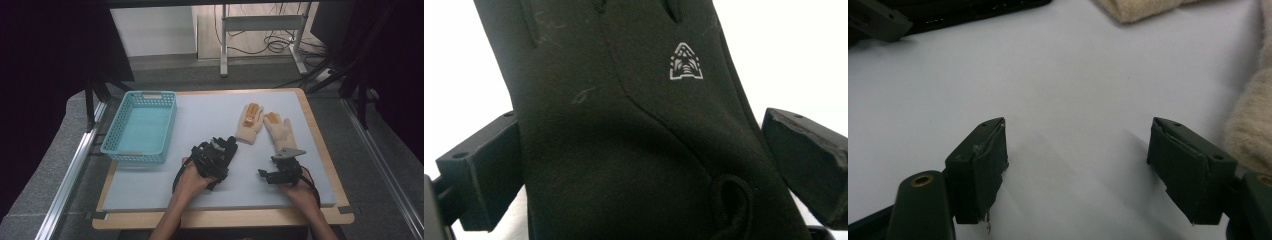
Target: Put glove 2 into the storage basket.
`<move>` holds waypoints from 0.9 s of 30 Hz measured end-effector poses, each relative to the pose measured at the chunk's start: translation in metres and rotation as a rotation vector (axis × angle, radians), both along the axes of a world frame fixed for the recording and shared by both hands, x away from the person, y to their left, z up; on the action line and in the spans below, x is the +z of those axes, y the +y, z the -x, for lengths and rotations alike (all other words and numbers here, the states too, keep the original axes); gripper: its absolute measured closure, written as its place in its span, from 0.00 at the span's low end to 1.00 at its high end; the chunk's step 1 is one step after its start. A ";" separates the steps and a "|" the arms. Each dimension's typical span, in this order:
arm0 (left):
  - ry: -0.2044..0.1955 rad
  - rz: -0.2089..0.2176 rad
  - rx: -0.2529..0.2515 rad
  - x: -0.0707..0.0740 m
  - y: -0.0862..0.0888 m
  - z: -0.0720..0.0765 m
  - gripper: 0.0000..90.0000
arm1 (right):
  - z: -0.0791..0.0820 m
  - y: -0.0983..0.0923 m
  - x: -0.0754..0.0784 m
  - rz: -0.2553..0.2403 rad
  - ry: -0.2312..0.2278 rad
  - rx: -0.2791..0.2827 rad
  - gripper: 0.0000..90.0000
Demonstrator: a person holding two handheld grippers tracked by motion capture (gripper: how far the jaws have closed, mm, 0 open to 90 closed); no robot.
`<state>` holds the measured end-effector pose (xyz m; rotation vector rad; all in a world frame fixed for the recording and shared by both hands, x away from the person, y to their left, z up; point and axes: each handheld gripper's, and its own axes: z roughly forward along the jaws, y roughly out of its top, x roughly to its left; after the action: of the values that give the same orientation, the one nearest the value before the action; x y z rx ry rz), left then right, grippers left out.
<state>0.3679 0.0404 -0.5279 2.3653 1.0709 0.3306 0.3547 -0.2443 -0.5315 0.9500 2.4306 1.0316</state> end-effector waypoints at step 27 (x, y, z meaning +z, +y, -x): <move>0.033 0.090 0.072 0.040 0.043 -0.023 0.70 | 0.000 0.000 0.000 0.002 -0.002 0.000 0.26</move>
<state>0.3909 0.0829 -0.4884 2.2643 1.1640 0.2642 0.3544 -0.2441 -0.5316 0.9483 2.4293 1.0292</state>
